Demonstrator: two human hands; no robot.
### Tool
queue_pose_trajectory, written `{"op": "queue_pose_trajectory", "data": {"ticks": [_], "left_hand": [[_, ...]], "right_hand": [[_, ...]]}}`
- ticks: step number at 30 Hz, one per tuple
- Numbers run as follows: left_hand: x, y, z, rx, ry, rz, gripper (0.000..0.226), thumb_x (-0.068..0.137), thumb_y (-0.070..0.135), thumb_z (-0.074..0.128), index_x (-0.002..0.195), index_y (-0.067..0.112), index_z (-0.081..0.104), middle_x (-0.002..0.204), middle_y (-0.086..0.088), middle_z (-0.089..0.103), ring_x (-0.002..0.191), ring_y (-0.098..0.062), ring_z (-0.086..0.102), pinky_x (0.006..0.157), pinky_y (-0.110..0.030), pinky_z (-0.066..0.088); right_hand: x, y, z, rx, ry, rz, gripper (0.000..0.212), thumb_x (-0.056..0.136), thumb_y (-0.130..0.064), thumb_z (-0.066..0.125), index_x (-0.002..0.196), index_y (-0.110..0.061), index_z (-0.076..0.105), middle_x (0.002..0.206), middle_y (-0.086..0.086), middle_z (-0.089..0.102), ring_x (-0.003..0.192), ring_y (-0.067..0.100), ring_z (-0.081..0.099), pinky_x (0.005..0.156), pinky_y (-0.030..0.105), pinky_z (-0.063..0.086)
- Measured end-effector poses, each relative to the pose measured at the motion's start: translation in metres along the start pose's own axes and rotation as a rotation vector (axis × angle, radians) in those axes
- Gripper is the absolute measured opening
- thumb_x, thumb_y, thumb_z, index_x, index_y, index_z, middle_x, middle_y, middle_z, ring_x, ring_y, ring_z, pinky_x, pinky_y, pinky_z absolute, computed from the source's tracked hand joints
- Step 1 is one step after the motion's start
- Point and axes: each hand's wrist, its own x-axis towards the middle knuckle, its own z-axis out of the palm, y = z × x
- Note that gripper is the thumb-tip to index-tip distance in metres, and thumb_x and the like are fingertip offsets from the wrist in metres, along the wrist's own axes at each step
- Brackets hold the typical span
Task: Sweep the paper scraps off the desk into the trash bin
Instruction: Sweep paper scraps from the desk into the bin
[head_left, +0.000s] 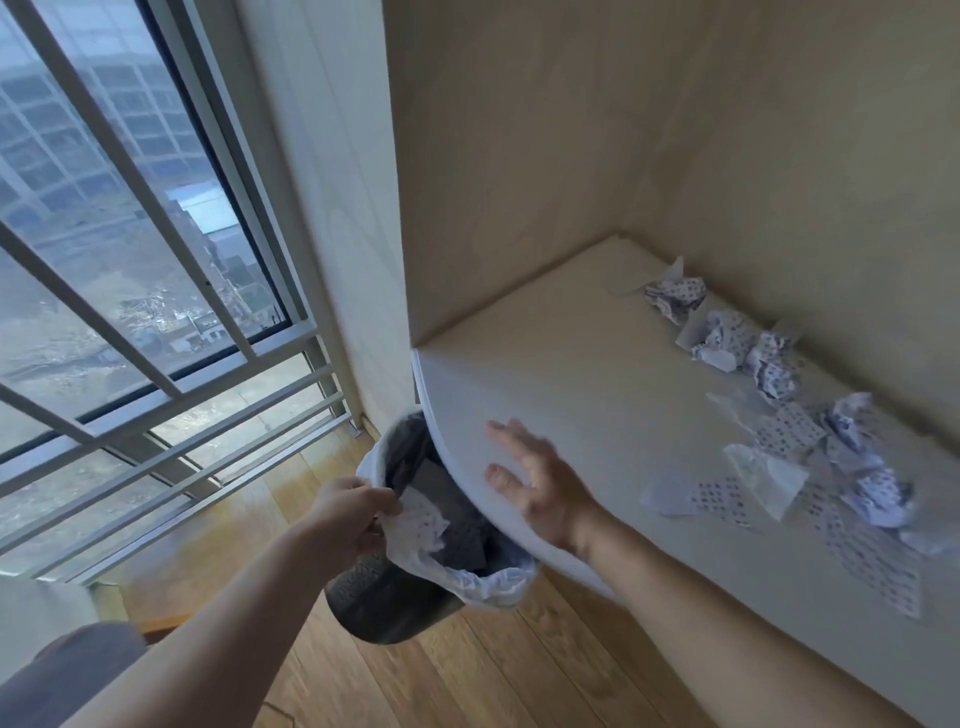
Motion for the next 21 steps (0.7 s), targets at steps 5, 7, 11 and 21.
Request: {"op": "queue_pose_trajectory", "data": {"ticks": [5,7,11,21], "left_hand": [[0.004,-0.005,0.006,0.051,0.010,-0.014,0.017,0.073,-0.006,0.073,0.089,-0.011,0.067,0.081,-0.023,0.065,0.051,-0.027,0.071,0.046,-0.030,0.056],[0.005,-0.007,0.009,0.067,0.006,-0.018,0.010,0.073,-0.006,0.072,0.081,-0.009,0.066,0.076,-0.022,0.063,0.052,-0.028,0.068,0.046,-0.031,0.056],[0.008,-0.012,0.014,0.071,-0.019,-0.015,0.006,0.072,-0.011,0.067,0.076,-0.009,0.063,0.067,-0.020,0.058,0.051,-0.030,0.062,0.048,-0.037,0.059],[0.009,-0.015,0.018,0.072,-0.039,-0.023,0.012,0.072,-0.011,0.069,0.084,-0.010,0.066,0.051,-0.018,0.066,0.042,-0.026,0.067,0.043,-0.031,0.055]], "right_hand": [[-0.024,0.082,-0.068,-0.315,0.463,0.661,0.068,0.094,-0.051,0.042,0.153,-0.031,0.014,0.165,0.001,0.000,0.150,0.028,-0.004,0.115,0.064,0.006],[-0.042,0.116,-0.090,-0.314,0.504,0.882,0.074,0.090,-0.060,0.040,0.152,-0.033,0.010,0.164,0.001,-0.006,0.149,0.032,-0.006,0.112,0.068,0.006],[-0.074,0.162,-0.110,-0.193,0.359,0.972,0.078,0.084,-0.072,0.037,0.150,-0.042,0.006,0.163,-0.004,-0.013,0.149,0.033,-0.008,0.112,0.069,0.004],[-0.057,0.111,-0.035,-0.421,0.196,0.644,0.064,0.092,-0.065,0.025,0.150,-0.045,0.009,0.163,-0.007,-0.014,0.149,0.033,-0.013,0.113,0.066,0.002]]}}
